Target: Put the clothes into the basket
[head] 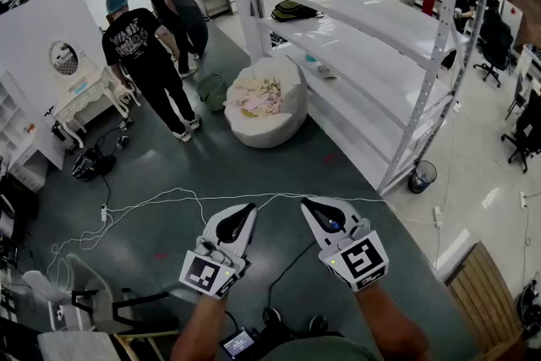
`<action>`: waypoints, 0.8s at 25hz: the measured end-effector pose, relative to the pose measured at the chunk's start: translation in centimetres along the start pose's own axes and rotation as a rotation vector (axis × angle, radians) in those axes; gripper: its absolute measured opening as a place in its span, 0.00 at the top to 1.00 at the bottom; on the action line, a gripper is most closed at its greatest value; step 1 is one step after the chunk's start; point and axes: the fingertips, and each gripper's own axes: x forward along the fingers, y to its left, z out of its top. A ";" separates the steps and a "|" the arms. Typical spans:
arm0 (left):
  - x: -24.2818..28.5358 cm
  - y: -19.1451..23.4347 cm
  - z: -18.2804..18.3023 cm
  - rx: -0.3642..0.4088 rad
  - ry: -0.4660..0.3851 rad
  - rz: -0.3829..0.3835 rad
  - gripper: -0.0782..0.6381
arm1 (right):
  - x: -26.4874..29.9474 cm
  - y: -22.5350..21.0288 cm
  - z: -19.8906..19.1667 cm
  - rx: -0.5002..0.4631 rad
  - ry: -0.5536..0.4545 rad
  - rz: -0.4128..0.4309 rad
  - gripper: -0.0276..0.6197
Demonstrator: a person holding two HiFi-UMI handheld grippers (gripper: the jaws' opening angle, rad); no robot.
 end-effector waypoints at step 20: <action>-3.8 11.0 -1.8 -0.040 -0.020 -0.054 0.89 | 10.6 4.3 0.1 0.050 0.009 -0.046 0.95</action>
